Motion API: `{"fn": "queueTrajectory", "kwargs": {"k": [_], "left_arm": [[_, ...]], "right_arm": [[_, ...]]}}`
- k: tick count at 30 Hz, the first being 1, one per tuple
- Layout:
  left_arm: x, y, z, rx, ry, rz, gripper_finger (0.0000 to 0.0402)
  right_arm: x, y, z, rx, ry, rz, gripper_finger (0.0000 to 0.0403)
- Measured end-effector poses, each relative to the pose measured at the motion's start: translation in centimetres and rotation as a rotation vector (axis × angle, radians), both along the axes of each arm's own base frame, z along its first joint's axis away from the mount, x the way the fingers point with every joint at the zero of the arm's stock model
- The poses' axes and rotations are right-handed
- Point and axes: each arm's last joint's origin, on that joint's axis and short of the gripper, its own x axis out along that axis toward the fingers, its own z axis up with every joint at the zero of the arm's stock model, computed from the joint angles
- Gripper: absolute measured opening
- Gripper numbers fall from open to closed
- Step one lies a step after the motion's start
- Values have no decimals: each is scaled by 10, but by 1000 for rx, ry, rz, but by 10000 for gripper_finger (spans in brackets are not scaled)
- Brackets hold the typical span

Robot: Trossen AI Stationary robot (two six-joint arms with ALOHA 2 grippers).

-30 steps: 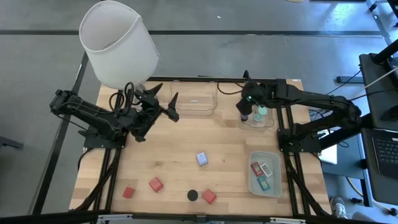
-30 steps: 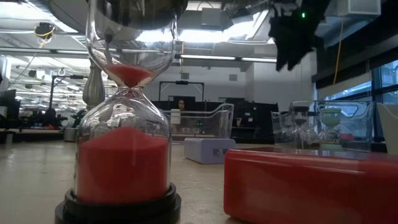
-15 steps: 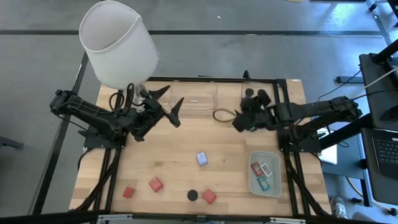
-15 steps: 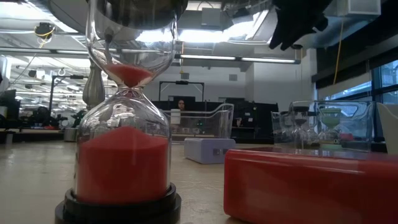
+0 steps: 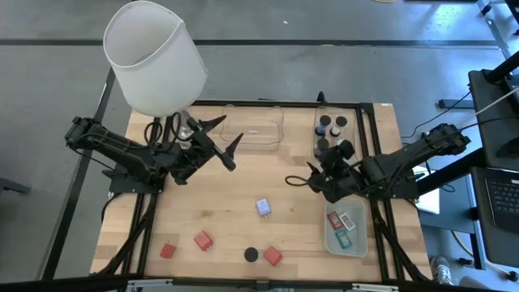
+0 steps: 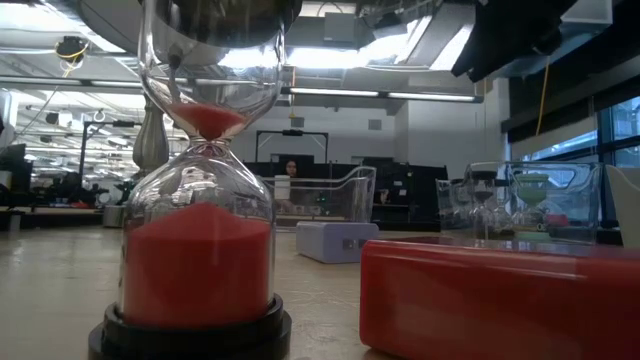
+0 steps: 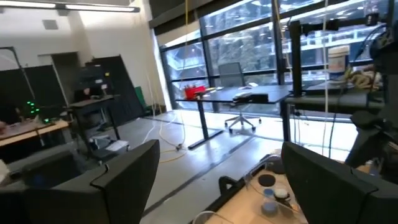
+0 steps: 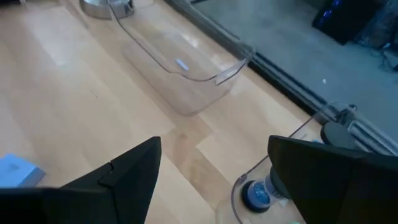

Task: Pick & Place Office items
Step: Put the middle red charger adapter into the left transparent bin

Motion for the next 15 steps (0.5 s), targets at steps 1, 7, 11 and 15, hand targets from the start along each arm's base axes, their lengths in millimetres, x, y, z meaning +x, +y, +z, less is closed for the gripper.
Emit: {"fn": "queueTrajectory", "kwargs": {"k": [1, 7, 11, 15], "left_arm": [[0, 0, 0, 0, 0, -3, 334], [3, 0, -1, 12, -8, -110, 334], [12, 0, -27, -33, 173, -253, 334], [10, -6, -56, -190, 401, -512, 334]], "right_arm": [[0, 1, -2, -11, -8, 0, 300], [0, 4, -12, -34, -47, -1, 300], [0, 4, -19, -40, -49, -4, 300], [-1, 4, -25, -28, -36, 3, 300]]}}
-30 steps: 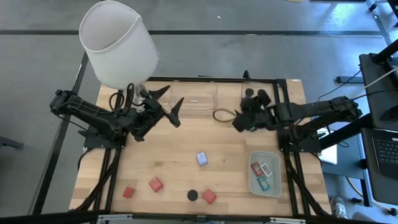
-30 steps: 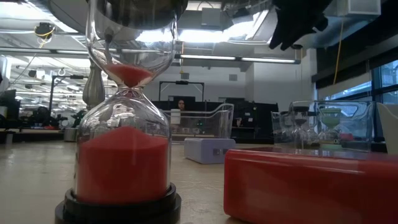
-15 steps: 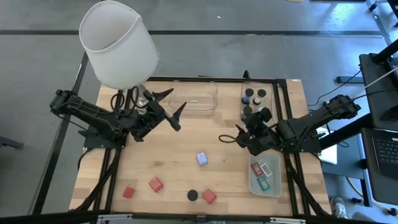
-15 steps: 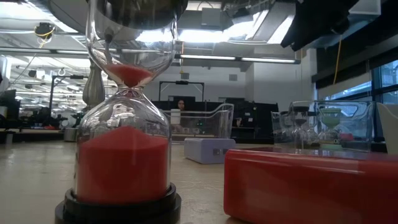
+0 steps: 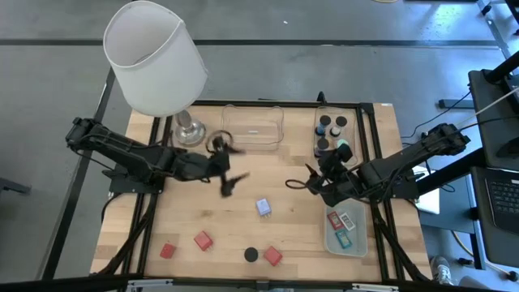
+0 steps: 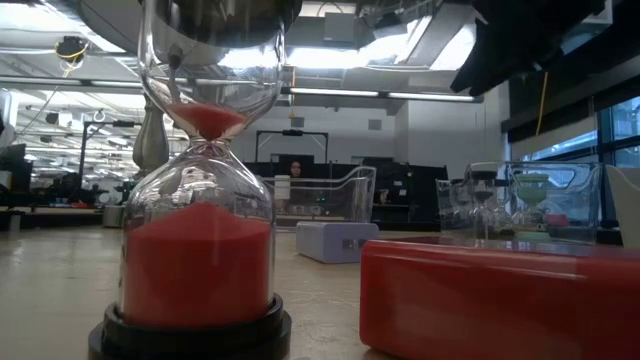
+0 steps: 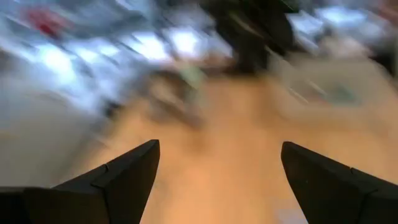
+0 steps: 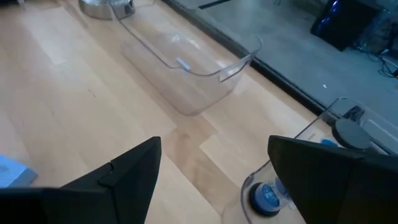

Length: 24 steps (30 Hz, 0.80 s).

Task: Pick & Place Office items
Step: Put the middle red charger adapter into the left transparent bin

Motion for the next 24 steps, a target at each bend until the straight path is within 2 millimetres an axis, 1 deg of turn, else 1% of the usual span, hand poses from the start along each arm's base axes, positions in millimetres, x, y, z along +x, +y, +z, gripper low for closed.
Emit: {"fn": "queueTrajectory", "kwargs": {"k": [2, 5, 8, 10, 13, 17, 20, 24], "left_arm": [[-6, -6, -13, -116, 140, -131, 334], [-16, -19, -27, -353, 335, -309, 333], [-29, -33, -41, -521, 526, -402, 333], [-36, -43, -50, -533, 584, -424, 333], [-42, -57, -65, -480, 636, -450, 333], [-42, -73, -82, -404, 681, -525, 333], [-38, -88, -94, -347, 695, -593, 333], [-33, -110, -113, -334, 724, -658, 333]], "right_arm": [[0, 0, -1, 9, 6, 5, 300], [0, 0, -2, 12, 8, 6, 300], [0, 0, -1, 1, 1, 1, 300], [0, 0, -1, -8, -9, -5, 300], [1, 0, 0, -24, -32, -16, 300], [2, 0, 1, -28, -45, -20, 300], [2, 0, 1, -29, -46, -20, 300], [2, 0, 1, -24, -49, -23, 300]]}}
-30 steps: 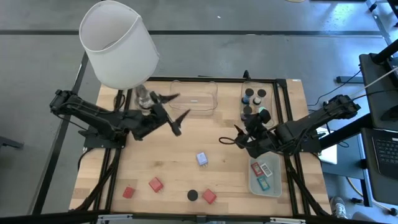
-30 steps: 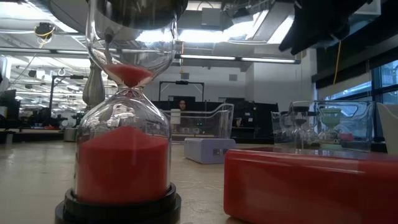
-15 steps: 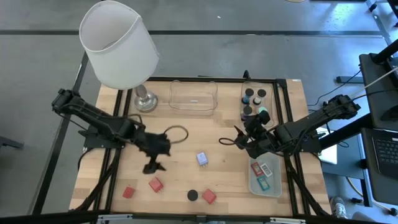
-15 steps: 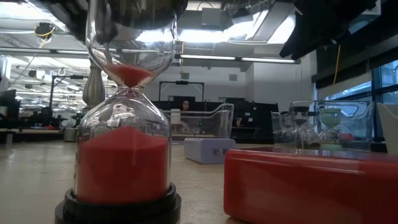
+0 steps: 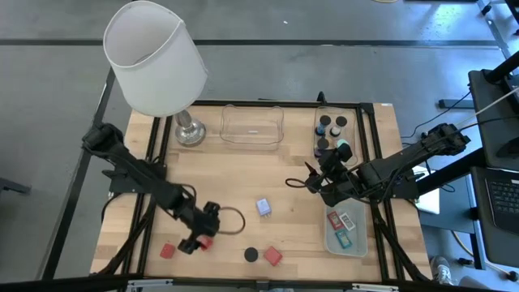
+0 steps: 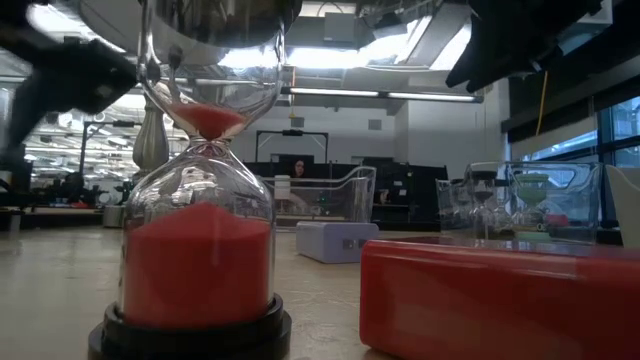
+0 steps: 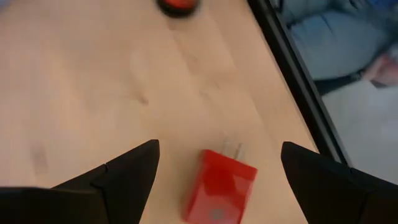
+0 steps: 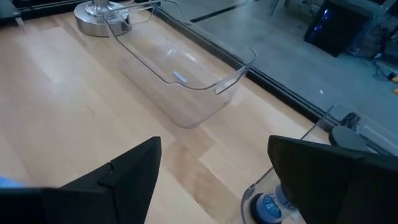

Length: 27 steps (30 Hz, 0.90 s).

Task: Pick & Place Office items
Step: Put the middle red charger adapter into the left transparent bin

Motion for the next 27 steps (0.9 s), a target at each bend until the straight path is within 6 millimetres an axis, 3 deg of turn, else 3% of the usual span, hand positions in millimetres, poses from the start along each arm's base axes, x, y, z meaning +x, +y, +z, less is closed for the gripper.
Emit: {"fn": "queueTrajectory", "kwargs": {"k": [9, 15, 19, 23, 27], "left_arm": [[-13, -33, -35, 178, 4, -189, 333], [-21, -41, -56, 337, 14, -280, 333], [-23, -43, -56, 358, 9, -281, 327], [-24, -42, -50, 369, 4, -277, 291], [-20, -44, -43, 354, -16, -268, 229]], "right_arm": [[0, 0, 0, 63, -63, -43, 300], [1, 1, 0, 86, -95, -57, 300], [1, 1, 1, 87, -96, -56, 300], [1, 1, 1, 82, -91, -53, 300], [1, 1, 1, 68, -81, -46, 300]]}}
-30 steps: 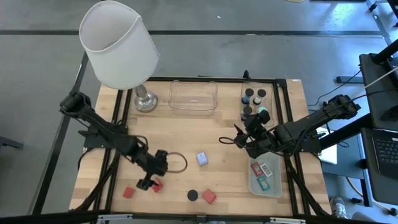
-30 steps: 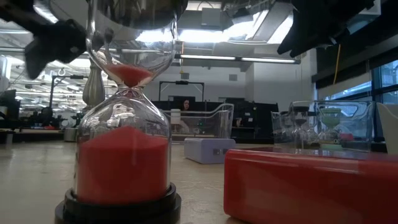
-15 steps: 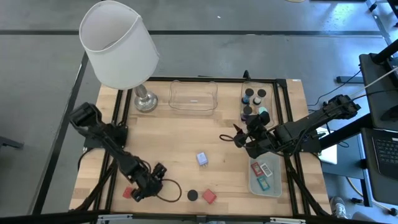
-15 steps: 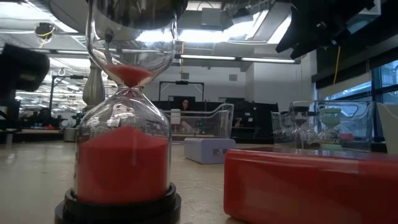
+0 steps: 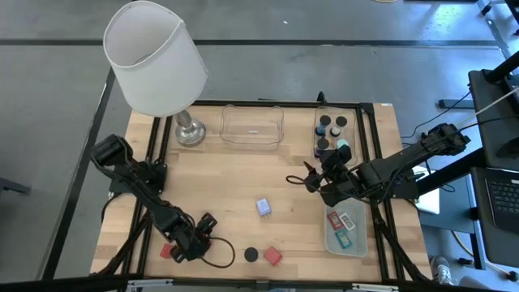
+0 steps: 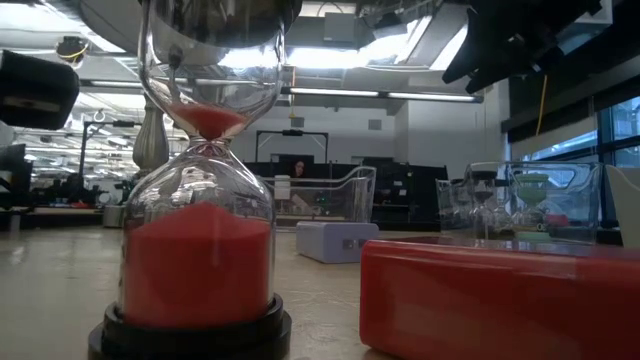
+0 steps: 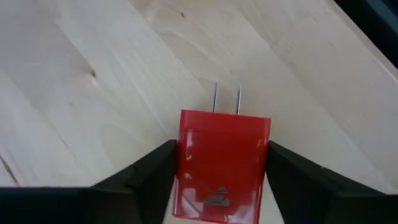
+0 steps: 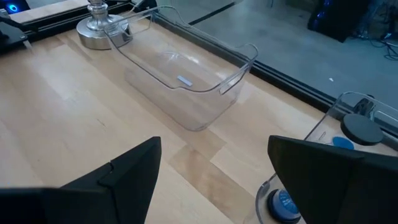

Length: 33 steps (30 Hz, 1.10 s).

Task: Pick & Place Office items
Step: Put the middle red charger adapter into the left transparent bin

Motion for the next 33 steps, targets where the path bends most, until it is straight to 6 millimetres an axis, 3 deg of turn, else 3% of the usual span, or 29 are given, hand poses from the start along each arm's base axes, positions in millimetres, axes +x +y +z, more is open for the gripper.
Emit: {"fn": "queueTrajectory", "kwargs": {"k": [2, 9, 13, 17, 21, 25, 29, 33], "left_arm": [[1, 1, 1, 1, -2, 9, 202], [10, 14, 10, 20, -65, 122, 201], [17, 33, 35, 105, -270, 244, 201], [26, 60, 70, 336, -603, 429, 201], [36, 102, 108, 550, -846, 727, 201], [57, 157, 125, 388, -904, 975, 201], [79, 222, 123, 143, -933, 1175, 201], [86, 281, 101, 48, -868, 1352, 201]], "right_arm": [[0, 0, 0, -5, 1, 0, 300], [0, 0, 0, -15, 8, 4, 300], [0, 0, 0, -23, 17, 11, 300], [0, 0, 0, -23, 18, 11, 300], [0, 0, 0, -29, 17, 10, 300], [0, -1, 1, -71, 12, -1, 300], [0, -2, 2, -95, 7, -10, 300], [0, -2, 2, -95, 8, -11, 300]]}}
